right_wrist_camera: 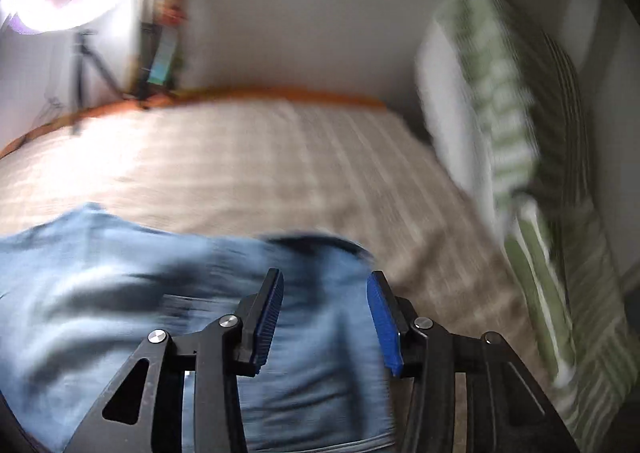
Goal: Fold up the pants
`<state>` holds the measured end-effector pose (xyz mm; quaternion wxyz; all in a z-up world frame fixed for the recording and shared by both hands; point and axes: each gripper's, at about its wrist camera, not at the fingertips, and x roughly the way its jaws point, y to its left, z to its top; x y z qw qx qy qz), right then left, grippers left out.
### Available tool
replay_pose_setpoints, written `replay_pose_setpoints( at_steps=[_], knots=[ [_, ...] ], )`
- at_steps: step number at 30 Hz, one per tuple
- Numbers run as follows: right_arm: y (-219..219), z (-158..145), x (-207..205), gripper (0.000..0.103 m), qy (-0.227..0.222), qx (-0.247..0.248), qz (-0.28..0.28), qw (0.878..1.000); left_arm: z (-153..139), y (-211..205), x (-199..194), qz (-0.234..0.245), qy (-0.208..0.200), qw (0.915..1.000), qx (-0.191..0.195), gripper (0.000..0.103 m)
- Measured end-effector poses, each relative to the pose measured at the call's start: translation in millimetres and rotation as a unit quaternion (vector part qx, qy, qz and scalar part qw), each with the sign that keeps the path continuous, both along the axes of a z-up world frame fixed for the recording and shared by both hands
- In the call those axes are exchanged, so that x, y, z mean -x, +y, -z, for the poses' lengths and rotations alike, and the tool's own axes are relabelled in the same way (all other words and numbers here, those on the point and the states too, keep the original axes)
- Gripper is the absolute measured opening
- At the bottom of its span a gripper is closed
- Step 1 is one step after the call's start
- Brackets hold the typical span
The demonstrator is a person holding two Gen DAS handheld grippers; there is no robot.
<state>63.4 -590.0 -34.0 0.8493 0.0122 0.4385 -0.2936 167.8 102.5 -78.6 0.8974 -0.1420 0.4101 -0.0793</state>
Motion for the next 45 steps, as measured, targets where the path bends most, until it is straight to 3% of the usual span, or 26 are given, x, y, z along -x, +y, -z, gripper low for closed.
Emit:
replay_pose_setpoints(
  at_steps=[3,10,12,16,21,25,32,37,41,45],
  knots=[
    [29,10,-31,0.043,-0.013,-0.064,-0.061,0.996,3,4,6,-0.006,0.0,1.0,0.004,0.033],
    [51,65,-80,0.043,0.051,-0.086,-0.091,0.991,7,33,34,-0.043,0.001,0.9986,0.03,0.033],
    [46,83,-84,0.043,0.067,-0.087,-0.079,0.991,8,47,43,-0.058,0.003,0.9973,0.044,0.053],
    [41,82,-82,0.044,0.053,-0.094,-0.064,0.992,14,79,63,-0.098,0.001,0.9918,0.081,0.055],
    [62,53,-70,0.046,0.013,-0.108,-0.065,0.992,39,116,76,-0.145,-0.001,0.9708,0.191,0.055],
    [101,28,-58,0.054,-0.023,-0.124,-0.09,0.988,62,125,76,-0.158,0.001,0.9548,0.252,0.055],
    [165,9,-39,0.057,-0.05,-0.148,-0.132,0.979,97,125,72,-0.177,0.012,0.9297,0.323,0.055],
    [205,2,-39,0.057,-0.053,-0.158,-0.15,0.975,96,122,70,-0.174,-0.02,0.9252,0.336,0.055],
    [232,-8,-43,0.057,-0.062,-0.166,-0.166,0.97,81,114,70,-0.158,-0.053,0.9374,0.306,0.054],
    [267,-16,-55,0.059,-0.063,-0.164,-0.197,0.965,86,115,62,-0.161,-0.034,0.9434,0.288,0.054]
  ],
)
